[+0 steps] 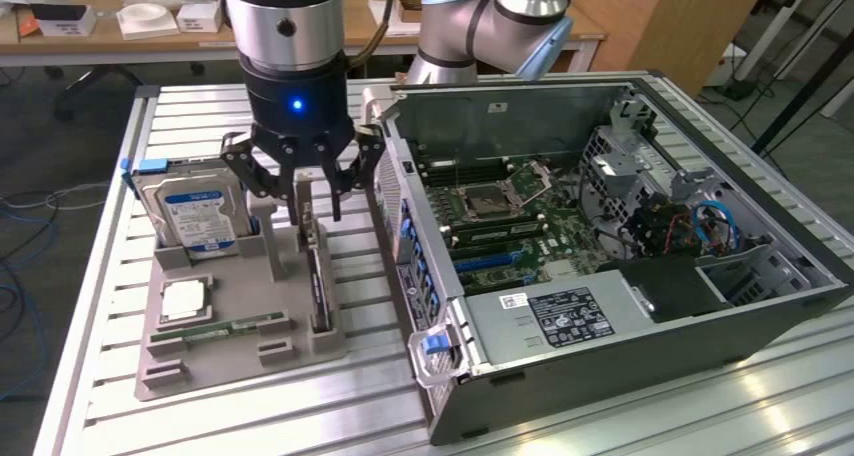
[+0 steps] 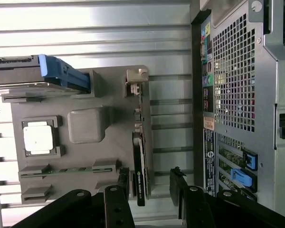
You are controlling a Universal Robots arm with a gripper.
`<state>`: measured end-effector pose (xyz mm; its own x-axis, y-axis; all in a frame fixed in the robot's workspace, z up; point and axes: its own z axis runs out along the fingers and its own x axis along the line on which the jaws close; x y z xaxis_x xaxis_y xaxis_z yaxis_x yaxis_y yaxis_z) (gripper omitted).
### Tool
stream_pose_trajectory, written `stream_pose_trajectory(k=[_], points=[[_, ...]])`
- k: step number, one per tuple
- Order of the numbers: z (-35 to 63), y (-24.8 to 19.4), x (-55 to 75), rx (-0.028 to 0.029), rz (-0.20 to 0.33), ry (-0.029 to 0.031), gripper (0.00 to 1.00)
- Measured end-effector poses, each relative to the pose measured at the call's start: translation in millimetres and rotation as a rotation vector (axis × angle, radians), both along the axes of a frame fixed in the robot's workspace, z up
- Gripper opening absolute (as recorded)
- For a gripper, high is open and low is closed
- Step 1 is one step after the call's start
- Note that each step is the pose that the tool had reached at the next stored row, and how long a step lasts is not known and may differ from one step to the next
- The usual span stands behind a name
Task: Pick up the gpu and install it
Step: 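Pick up the gpu and move the gpu toward the slot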
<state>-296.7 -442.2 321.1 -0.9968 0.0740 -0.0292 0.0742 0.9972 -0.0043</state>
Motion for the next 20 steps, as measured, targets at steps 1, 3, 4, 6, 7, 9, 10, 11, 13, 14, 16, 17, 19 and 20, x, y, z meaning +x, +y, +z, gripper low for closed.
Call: stream_pose_trajectory(k=[1,3,4,6,7,9,10,11,13,14,16,17,19,20], points=[[-1.3,-0.3,0.0,-0.0003,0.0,-0.0001,0.47],[-3.9,-0.7,-0.1,-0.0007,0.0,-0.0007,0.47],[-5.1,-0.8,-0.1,-0.0009,0.0,-0.001,0.47],[-7.7,-1.1,-0.3,-0.0015,0.0,-0.0016,0.47],[-8.9,-1.2,-0.4,-0.0017,0.0,-0.0019,0.47],[-11.4,-1.2,-0.8,-0.0021,0.0,-0.0023,0.47],[-12.5,-1.2,-1.1,-0.0024,0.0,-0.0025,0.47],[-13.7,-1.2,-1.4,-0.0026,0.0,-0.0027,0.47],[-16.0,-1.2,-2.1,-0.0031,0.0,-0.0031,0.47],[-17.1,-1.2,-2.5,-0.0033,0.0,-0.0032,0.47],[-19.2,-1.3,-3.4,-0.0036,0.0,-0.0036,0.47],[-20.2,-1.3,-3.8,-0.0039,0.0,-0.0038,0.47],[-22.0,-1.3,-4.5,-0.0042,0.0,-0.004,0.47],[-22.8,-1.3,-4.7,-0.0044,0.0,-0.0041,0.47]])
